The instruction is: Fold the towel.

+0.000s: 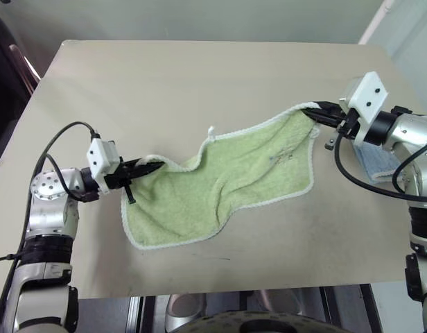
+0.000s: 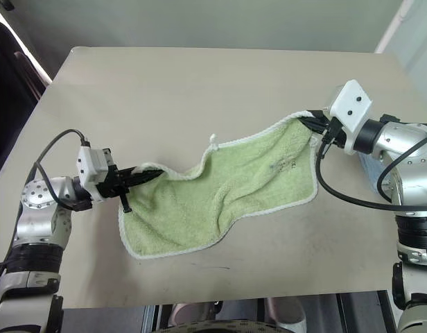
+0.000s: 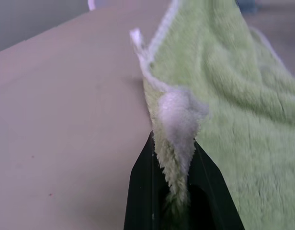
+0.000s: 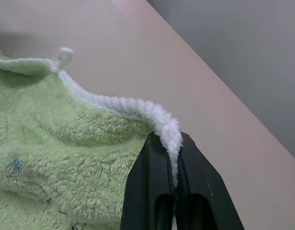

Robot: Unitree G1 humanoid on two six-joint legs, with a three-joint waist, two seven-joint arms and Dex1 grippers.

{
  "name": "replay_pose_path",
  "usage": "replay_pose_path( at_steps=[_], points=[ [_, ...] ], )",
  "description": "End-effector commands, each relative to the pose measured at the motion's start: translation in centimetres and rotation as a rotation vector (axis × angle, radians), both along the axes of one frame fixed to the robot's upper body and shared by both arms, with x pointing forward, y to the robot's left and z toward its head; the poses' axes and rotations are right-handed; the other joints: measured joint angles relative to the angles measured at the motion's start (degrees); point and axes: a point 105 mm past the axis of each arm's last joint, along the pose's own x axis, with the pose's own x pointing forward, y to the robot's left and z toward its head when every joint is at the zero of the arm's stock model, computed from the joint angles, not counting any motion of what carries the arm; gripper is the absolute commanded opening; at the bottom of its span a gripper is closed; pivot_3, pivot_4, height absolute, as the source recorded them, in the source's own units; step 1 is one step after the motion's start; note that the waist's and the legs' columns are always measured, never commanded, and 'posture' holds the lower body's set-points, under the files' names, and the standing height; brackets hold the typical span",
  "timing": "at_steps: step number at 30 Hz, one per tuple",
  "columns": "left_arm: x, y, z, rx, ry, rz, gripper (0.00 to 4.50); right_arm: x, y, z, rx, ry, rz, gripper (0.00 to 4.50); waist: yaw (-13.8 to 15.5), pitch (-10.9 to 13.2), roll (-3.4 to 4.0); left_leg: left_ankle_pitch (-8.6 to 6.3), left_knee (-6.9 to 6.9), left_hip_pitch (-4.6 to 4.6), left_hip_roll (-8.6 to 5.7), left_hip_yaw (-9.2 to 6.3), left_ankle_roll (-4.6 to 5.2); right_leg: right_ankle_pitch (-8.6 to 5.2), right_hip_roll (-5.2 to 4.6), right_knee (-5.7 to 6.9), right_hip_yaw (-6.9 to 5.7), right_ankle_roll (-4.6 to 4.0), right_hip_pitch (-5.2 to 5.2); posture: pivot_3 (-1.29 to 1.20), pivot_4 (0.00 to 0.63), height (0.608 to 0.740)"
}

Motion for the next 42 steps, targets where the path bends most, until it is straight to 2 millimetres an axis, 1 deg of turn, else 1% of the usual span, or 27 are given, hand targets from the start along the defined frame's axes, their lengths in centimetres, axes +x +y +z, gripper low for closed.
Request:
replay_pose_path(
  at_steps=[1,4,7,10,12,13,15,17,20,22,24,26,28,30,32,34,36,37,38,39,40,42],
  points=[
    [-0.1,0.3,2.0,-0.029,-0.016,-0.014,0.03,-0.2,-0.8,1.5,0.027,-0.054,-0.027,0.0,0.0,0.0,0.0,0.0,0.0,0.0,0.0,0.0,0.0,0.0,0.0,0.0,0.0,0.0,0.0,0.0,0.15,0.74],
    [-0.4,0.3,2.0,-0.016,-0.001,-0.036,0.03,-0.1,-1.1,1.5,0.024,-0.052,-0.037,0.0,0.0,0.0,0.0,0.0,0.0,0.01,0.0,0.0,-0.01,0.0,0.0,0.0,0.0,0.0,0.0,0.0,0.15,0.74],
    [1.0,1.0,2.4,0.035,-0.058,0.052,0.03,-0.1,-1.6,1.4,0.021,-0.047,-0.057,0.0,0.1,0.0,0.0,0.01,0.0,0.0,0.0,0.0,-0.02,0.0,0.0,0.0,0.0,0.01,0.0,0.0,0.15,0.74],
    [1.7,1.5,3.1,0.017,-0.046,0.081,0.03,-0.1,-2.0,1.5,0.026,-0.039,-0.075,0.0,0.3,0.0,0.0,0.06,0.03,0.0,0.0,0.0,0.0,0.02,0.0,0.0,0.0,0.03,0.02,0.0,0.15,0.74],
    [2.4,1.7,4.1,0.0,-0.071,0.109,0.03,0.2,-2.7,1.7,0.042,-0.031,-0.108,0.0,0.2,0.0,0.0,0.06,0.06,0.01,0.0,0.0,0.0,0.03,0.0,-0.01,0.0,0.04,0.04,0.0,0.15,0.74],
    [3.0,1.9,4.9,-0.035,-0.085,0.136,0.03,0.4,-3.1,1.9,0.052,-0.025,-0.131,0.0,0.2,0.0,0.0,0.06,0.07,0.0,0.0,0.0,0.0,0.04,0.0,-0.01,0.0,0.05,0.05,0.0,0.15,0.74],
    [3.9,2.2,5.9,-0.092,-0.076,0.177,0.03,0.7,-3.8,2.1,0.065,-0.017,-0.166,0.0,0.3,0.0,0.0,0.08,0.09,0.0,0.0,0.0,0.0,0.05,0.0,0.0,0.0,0.06,0.05,0.0,0.15,0.74],
    [5.3,2.6,5.7,-0.075,-0.018,0.248,0.03,1.2,-4.8,2.4,0.079,-0.015,-0.219,0.0,0.3,0.0,0.01,0.1,0.1,0.0,-0.01,0.0,0.0,0.07,0.0,-0.01,0.01,0.09,0.06,0.0,0.15,0.74],
    [6.8,2.0,6.4,-0.093,-0.045,0.247,0.03,2.5,-7.0,3.7,0.167,-0.032,-0.338,0.0,0.2,0.0,0.03,0.15,0.12,0.01,-0.01,0.01,0.0,0.14,0.0,-0.03,0.01,0.1,0.07,0.0,0.15,0.74],
    [8.6,1.9,6.8,-0.111,-0.067,0.318,0.03,3.5,-8.2,4.2,0.189,-0.052,-0.4,0.0,0.4,0.0,0.03,0.18,0.12,0.0,-0.03,0.0,0.02,0.18,-0.01,-0.05,0.02,0.14,0.09,0.0,0.15,0.74],
    [10.1,2.0,7.1,-0.118,-0.087,0.394,0.03,4.1,-8.7,4.5,0.194,-0.067,-0.422,0.0,0.5,0.0,0.04,0.23,0.12,-0.01,-0.03,0.0,0.08,0.24,-0.02,-0.06,0.02,0.16,0.09,0.0,0.15,0.74],
    [11.9,2.5,9.2,-0.232,-0.145,0.521,0.03,5.1,-8.9,5.7,0.226,-0.112,-0.431,0.0,0.4,0.1,0.07,0.23,0.12,-0.02,-0.02,0.0,0.08,0.26,-0.02,-0.07,0.02,0.19,0.08,0.0,0.15,0.74],
    [13.1,2.7,10.8,-0.339,-0.134,0.6,0.03,6.2,-9.0,7.0,0.252,-0.156,-0.435,0.0,0.4,0.1,0.14,0.27,0.13,-0.11,-0.03,0.0,0.14,0.37,-0.02,-0.15,0.02,0.27,0.02,0.0,0.15,0.74],
    [13.7,2.7,11.8,-0.355,-0.159,0.655,0.03,7.0,-9.1,8.2,0.283,-0.193,-0.435,0.0,0.1,0.1,0.18,0.33,0.0,-0.24,-0.07,0.0,0.22,0.53,-0.02,-0.42,0.04,0.33,-0.08,0.0,0.15,0.74],
    [14.0,3.0,13.5,-0.355,-0.237,0.721,0.03,7.8,-9.4,9.3,0.307,-0.233,-0.442,0.0,0.0,0.2,0.22,0.53,-0.12,-0.26,-0.12,0.01,0.34,0.65,-0.03,-0.75,0.12,0.38,-0.07,0.0,0.15,0.74],
    [14.1,3.3,14.7,-0.367,-0.273,0.766,0.03,8.4,-9.5,10.3,0.327,-0.27,-0.444,0.0,-0.1,0.2,0.25,0.62,-0.25,-0.31,-0.19,0.0,0.39,0.65,-0.09,-0.87,0.18,0.44,-0.15,0.0,0.15,0.74],
    [14.2,3.8,16.0,-0.395,-0.29,0.819,0.03,8.8,-9.4,11.3,0.354,-0.304,-0.439,0.0,-0.1,0.2,0.28,0.58,-0.28,-0.54,-0.26,-0.01,0.43,0.61,-0.13,-0.92,0.21,0.51,-0.38,0.0,0.15,0.74],
    [14.2,3.9,16.5,-0.402,-0.298,0.824,0.03,8.9,-9.4,11.6,0.363,-0.311,-0.434,0.0,-0.1,0.2,0.28,0.58,-0.24,-0.76,-0.25,-0.02,0.43,0.61,-0.17,-0.93,0.22,0.52,-0.57,0.0,0.15,0.74],
    [14.1,3.8,16.8,-0.395,-0.311,0.809,0.03,8.9,-9.3,11.4,0.372,-0.304,-0.422,0.0,-0.1,0.2,0.27,0.64,-0.23,-1.1,-0.3,-0.04,0.33,0.63,-0.21,-0.93,0.21,0.55,-0.9,0.0,0.15,0.74],
    [14.0,3.6,16.9,-0.382,-0.318,0.787,0.03,9.0,-9.3,11.2,0.378,-0.294,-0.407,0.0,0.0,0.2,0.27,0.85,-0.25,-1.26,-0.33,-0.03,-0.03,0.63,-0.23,-0.93,0.19,0.56,-1.09,0.0,0.15,0.74],
    [13.8,3.4,16.8,-0.374,-0.323,0.753,0.03,8.9,-9.1,10.6,0.37,-0.28,-0.383,0.0,0.1,0.2,0.3,0.97,-0.24,-1.41,-0.31,-0.03,-0.24,0.63,-0.28,-0.94,0.19,0.56,-1.2,0.0,0.15,0.74],
    [13.5,3.0,16.3,-0.372,-0.309,0.673,0.03,8.4,-8.8,9.2,0.342,-0.257,-0.331,0.0,0.3,0.2,0.33,0.97,-0.28,-1.64,-0.37,-0.03,-0.27,0.63,-0.33,-0.93,0.17,0.57,-1.39,0.0,0.15,0.74]
  ],
)
